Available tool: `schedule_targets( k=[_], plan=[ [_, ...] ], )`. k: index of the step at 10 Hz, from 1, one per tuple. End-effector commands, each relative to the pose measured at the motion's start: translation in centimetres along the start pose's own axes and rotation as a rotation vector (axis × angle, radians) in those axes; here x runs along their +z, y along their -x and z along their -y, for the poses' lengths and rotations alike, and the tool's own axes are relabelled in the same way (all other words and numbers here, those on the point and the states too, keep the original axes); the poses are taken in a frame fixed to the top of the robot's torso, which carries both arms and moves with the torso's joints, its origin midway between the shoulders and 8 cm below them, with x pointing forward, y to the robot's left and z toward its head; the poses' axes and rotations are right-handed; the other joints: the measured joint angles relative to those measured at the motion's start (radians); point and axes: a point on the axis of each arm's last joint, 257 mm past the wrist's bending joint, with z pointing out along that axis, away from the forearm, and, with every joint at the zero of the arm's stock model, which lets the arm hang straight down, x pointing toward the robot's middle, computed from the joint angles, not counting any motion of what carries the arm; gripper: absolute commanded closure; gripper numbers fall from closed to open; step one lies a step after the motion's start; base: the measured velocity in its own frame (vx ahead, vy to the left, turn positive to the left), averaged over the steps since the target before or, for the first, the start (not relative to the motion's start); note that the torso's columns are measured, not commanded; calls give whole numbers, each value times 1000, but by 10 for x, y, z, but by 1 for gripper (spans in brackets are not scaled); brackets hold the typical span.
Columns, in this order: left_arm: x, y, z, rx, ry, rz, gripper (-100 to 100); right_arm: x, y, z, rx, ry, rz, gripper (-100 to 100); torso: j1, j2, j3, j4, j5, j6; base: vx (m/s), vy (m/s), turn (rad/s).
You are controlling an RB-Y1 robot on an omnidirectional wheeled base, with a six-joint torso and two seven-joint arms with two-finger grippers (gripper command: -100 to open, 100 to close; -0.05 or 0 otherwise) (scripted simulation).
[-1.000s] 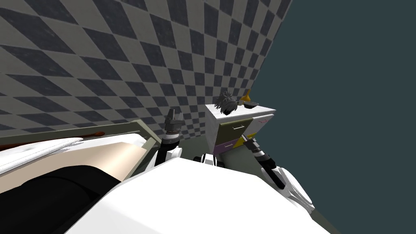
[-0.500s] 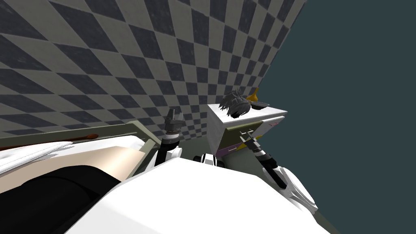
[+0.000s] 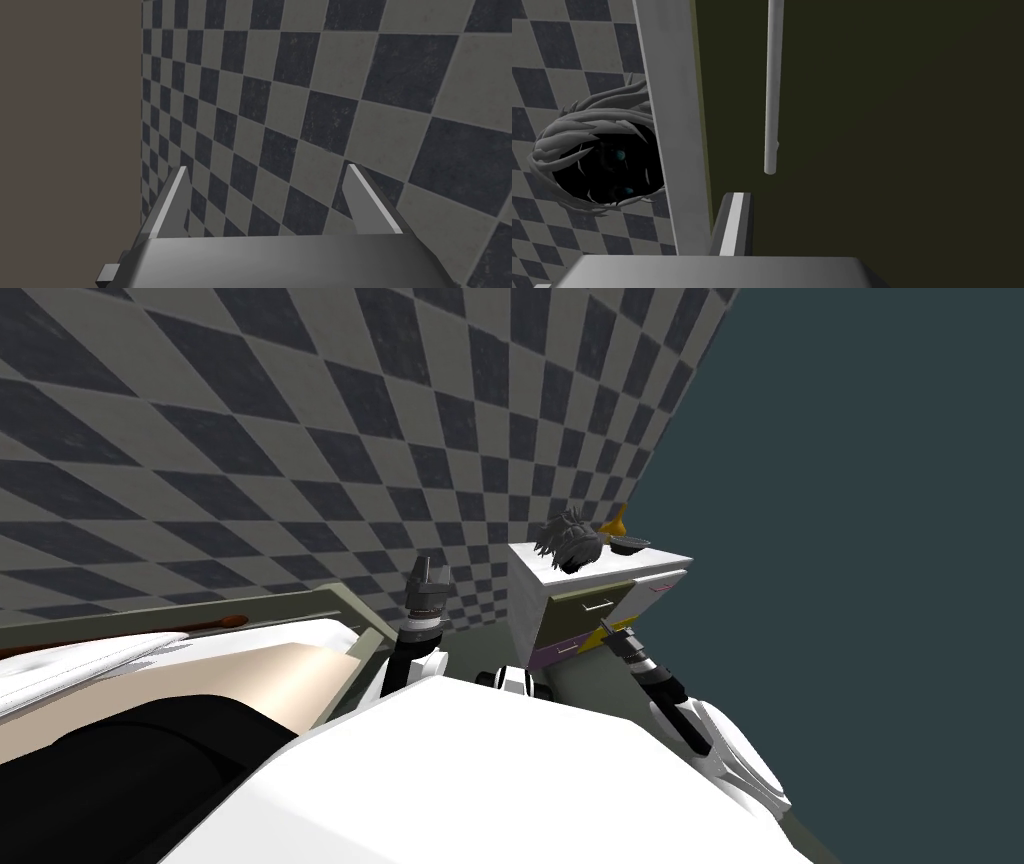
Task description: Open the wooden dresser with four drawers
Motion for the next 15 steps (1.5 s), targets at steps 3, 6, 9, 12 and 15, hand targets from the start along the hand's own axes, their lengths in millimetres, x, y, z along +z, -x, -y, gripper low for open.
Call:
schedule_targets(
  k=[3,6,9,12,15],
  plan=[
    [0,0,0,0,0,0,0,-2,3,-6,-3,4,-5,-100,6,-15,-9,-5,1,-1,40,22,23],
    [0,0,0,0,0,0,0,-2,4,-10,-5,6,-10,-100,0,-4,-3,-2,0,0,117,44,24],
    [0,0,0,0,0,0,0,3,-1,-5,-9,6,-12,100,0,0,0,0,0,0,45,32,15],
    [0,0,0,0,0,0,0,0,0,0,-6,7,2,100,-4,7,4,4,1,4,-144,-63,-36],
    [0,0,0,0,0,0,0,-5,5,-4,2,16,14,100,5,-4,-3,3,4,0,-136,-58,-46]
  ],
)
